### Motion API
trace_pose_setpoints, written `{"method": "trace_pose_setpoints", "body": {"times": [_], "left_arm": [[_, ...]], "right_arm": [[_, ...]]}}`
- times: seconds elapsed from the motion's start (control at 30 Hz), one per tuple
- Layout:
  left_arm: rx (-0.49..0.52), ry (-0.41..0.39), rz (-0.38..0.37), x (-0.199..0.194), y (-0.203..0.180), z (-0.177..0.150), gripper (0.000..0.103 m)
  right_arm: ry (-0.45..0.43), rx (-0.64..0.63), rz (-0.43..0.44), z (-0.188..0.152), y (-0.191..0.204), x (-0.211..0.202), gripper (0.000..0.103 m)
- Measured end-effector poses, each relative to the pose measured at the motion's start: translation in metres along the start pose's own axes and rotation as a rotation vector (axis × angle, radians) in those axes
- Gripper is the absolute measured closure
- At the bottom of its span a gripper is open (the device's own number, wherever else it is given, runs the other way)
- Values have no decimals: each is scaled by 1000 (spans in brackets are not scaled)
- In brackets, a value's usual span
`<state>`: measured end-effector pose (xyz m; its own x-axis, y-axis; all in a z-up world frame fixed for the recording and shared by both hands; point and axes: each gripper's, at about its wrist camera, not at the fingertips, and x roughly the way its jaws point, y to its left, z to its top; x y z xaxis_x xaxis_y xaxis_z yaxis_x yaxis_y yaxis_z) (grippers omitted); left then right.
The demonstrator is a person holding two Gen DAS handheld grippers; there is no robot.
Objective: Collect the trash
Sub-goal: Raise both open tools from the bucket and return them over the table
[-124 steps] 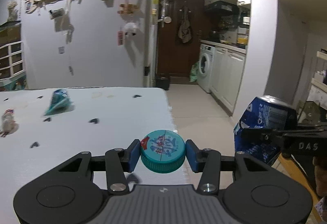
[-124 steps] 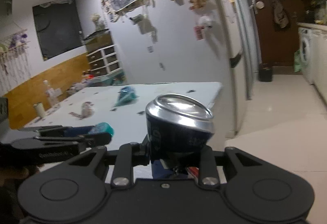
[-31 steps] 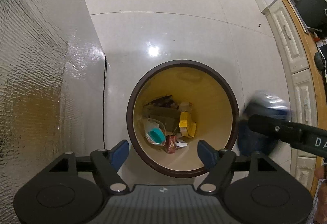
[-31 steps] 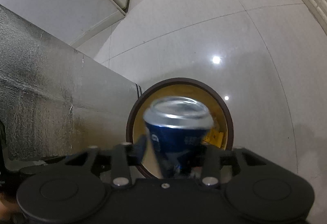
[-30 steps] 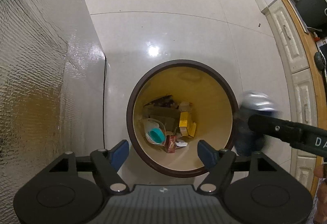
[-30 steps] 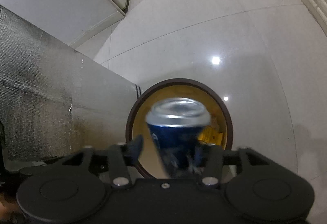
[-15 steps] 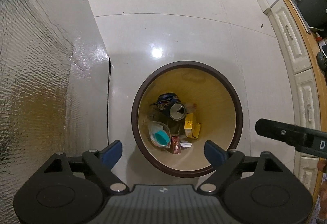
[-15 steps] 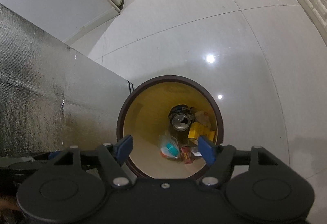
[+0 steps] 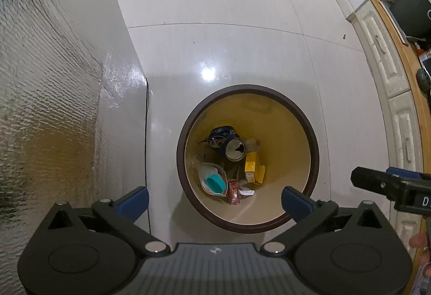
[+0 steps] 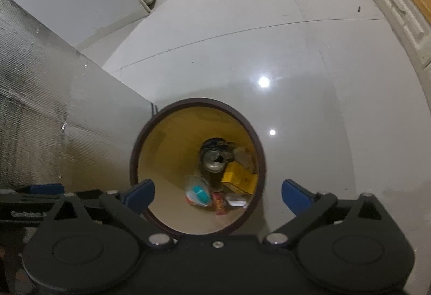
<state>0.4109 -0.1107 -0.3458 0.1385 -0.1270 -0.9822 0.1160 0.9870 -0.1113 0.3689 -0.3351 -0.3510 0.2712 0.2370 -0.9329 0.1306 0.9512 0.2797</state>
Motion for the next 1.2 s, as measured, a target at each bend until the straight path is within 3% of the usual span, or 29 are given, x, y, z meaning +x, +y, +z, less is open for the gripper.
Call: {"method": "trace_pose_setpoints", "body": {"times": [0.53,1.2], "left_arm": [[-6,-24,34,-30,-2,-27,0],[56,-327,13,-148,-38,-58,0]], "right_arm": [[-15,-25,-75,-26,-6,-31,0],[-283,-98,-90,-42,7,-146,0]]}}
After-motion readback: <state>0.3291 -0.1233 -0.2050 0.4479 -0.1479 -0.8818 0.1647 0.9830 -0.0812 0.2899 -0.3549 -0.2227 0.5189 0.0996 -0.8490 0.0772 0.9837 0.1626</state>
